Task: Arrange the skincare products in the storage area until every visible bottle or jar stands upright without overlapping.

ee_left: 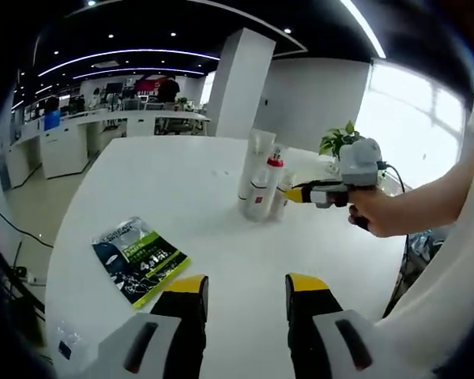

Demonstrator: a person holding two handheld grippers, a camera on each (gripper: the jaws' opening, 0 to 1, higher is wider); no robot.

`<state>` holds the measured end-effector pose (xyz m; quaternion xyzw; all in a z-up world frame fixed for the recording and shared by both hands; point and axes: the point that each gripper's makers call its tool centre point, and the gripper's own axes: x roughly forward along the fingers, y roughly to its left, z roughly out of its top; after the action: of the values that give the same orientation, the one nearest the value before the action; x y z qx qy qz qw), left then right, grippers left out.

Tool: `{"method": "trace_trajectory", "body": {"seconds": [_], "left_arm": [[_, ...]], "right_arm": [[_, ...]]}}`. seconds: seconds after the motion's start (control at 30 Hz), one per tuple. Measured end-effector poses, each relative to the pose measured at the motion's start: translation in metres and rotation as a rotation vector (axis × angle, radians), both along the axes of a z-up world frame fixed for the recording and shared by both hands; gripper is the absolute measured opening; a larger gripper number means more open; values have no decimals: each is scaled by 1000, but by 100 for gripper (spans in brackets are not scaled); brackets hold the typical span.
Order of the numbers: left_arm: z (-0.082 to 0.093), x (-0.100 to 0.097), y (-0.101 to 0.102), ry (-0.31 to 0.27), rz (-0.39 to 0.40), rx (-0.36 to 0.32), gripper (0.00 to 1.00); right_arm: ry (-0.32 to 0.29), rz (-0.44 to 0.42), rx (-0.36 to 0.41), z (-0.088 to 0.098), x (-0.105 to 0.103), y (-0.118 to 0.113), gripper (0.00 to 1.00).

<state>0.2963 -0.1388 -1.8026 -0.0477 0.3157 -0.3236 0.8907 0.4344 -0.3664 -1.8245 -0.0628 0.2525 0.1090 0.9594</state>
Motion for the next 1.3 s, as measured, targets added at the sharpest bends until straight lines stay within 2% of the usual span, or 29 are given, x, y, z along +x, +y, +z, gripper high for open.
{"method": "trace_trajectory", "body": {"seconds": [0.5,0.77,1.13,1.3], "left_arm": [[-3,-3,7,11,17,6,39],[-7,-4,11,18,23,14,39],[-6,-1,11,18,30,13,39],[-6,-1,13,18,32,16,39]], "right_arm": [[109,70,-34,-30,-2,-3,23],[155,137,-97,-40,-1,-6,17],[147,168,-108,-37,7,-2,14],[147,200,-136,-37,10,0,14]]}}
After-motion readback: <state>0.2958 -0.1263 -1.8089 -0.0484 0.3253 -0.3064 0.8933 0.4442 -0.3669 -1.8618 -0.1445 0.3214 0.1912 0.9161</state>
